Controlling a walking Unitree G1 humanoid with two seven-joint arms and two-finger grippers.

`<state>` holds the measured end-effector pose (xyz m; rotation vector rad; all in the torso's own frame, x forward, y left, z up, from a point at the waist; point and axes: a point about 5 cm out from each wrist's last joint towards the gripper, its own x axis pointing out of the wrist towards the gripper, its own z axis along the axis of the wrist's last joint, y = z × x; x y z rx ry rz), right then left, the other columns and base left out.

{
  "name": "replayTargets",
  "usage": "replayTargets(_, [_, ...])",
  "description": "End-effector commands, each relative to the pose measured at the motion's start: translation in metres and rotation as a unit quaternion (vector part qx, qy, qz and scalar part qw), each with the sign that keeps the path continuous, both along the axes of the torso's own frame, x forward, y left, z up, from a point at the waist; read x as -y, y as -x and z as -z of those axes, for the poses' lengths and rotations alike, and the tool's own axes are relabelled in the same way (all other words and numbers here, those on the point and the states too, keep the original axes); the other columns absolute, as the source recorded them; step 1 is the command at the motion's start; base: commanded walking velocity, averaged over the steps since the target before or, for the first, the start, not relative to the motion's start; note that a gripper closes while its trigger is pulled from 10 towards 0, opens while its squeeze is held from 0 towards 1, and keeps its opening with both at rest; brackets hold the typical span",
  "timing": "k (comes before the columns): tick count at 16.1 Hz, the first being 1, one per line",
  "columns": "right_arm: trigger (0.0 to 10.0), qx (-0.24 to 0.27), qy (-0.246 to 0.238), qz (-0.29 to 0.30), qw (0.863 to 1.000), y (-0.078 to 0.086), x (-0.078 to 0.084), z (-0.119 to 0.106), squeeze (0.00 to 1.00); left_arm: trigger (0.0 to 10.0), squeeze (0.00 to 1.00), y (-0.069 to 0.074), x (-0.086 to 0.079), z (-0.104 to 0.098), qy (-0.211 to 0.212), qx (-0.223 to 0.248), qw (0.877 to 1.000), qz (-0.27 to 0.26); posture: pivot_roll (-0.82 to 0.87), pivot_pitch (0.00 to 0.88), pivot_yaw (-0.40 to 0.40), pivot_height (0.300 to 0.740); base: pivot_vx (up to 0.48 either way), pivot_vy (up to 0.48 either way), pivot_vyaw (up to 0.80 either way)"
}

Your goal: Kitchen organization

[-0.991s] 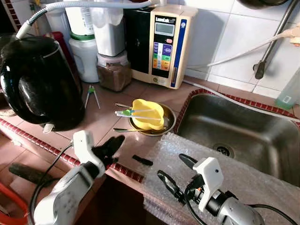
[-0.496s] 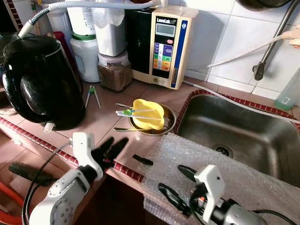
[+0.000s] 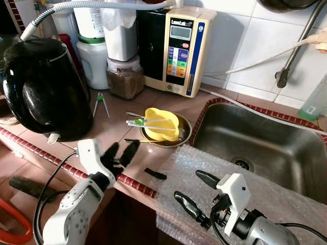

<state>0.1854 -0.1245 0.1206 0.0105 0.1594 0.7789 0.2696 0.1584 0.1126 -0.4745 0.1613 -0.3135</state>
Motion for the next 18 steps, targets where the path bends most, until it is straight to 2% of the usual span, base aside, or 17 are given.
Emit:
replayTargets(1, [10.0,0.005,0.008,0.000,1.000,0.001,0.000,-0.002,0.00,10.0,1.00,-0.003,-0.001,-0.001,-0.013,0.008,1.000,-0.011,0.09,0.000,-0.011,0.740,0.000,0.000,0.00])
replayTargets(5, [10.0,0.002,0.012,-0.002,1.000,0.001,-0.001,0.000,0.00,10.0,1.00,-0.017,0.000,-0.002,-0.035,0.013,0.998,-0.053,0.08,0.000,-0.003,0.740,0.000,0.000,0.00])
replayTargets(6, [10.0,-0.005,-0.003,-0.004,1.000,0.002,-0.002,-0.001,0.00,10.0,1.00,-0.020,0.000,-0.002,-0.039,0.014,0.997,-0.062,0.08,0.000,-0.003,0.740,0.000,0.000,0.00])
replayTargets(7, [10.0,-0.011,-0.015,-0.006,1.000,0.002,-0.003,-0.002,0.00,10.0,0.95,-0.022,0.000,-0.001,-0.042,0.014,0.997,-0.065,0.08,0.000,-0.001,0.740,0.000,0.000,0.00])
replayTargets(8, [10.0,-0.014,-0.017,-0.009,1.000,0.003,-0.003,-0.003,0.00,10.0,0.00,-0.025,0.002,0.001,-0.049,0.011,0.997,-0.066,0.08,0.000,-0.003,0.740,0.000,0.000,0.00])
replayTargets(10, [10.0,-0.015,-0.014,-0.011,1.000,0.004,-0.003,-0.002,0.00,10.0,0.00,-0.028,0.006,0.004,-0.044,0.001,0.997,-0.061,0.08,0.000,-0.003,0.740,0.000,0.000,0.00])
replayTargets(12, [10.0,-0.015,-0.014,-0.012,1.000,0.005,-0.004,-0.002,0.00,10.0,0.00,-0.031,0.015,0.012,-0.026,-0.031,0.998,-0.044,0.07,0.000,0.001,0.740,0.000,0.000,0.00])
replayTargets(15, [10.0,-0.019,-0.012,-0.011,1.000,0.007,-0.004,-0.001,0.00,10.0,0.00,-0.033,0.025,0.017,0.003,-0.049,0.999,-0.024,0.06,0.000,0.004,0.740,0.000,0.000,0.00])
replayTargets(16, [10.0,-0.021,-0.010,-0.011,1.000,0.008,-0.005,0.000,0.00,0.0,0.00,-0.036,0.032,0.015,0.019,-0.045,0.999,-0.013,0.06,0.000,0.006,0.740,0.000,0.000,0.00])
replayTargets(18, [10.0,-0.021,-0.007,-0.011,1.000,0.009,-0.005,0.001,0.00,0.0,0.00,-0.036,0.035,0.014,0.024,-0.047,0.999,-0.008,0.06,0.000,0.007,0.740,0.000,0.000,0.00])
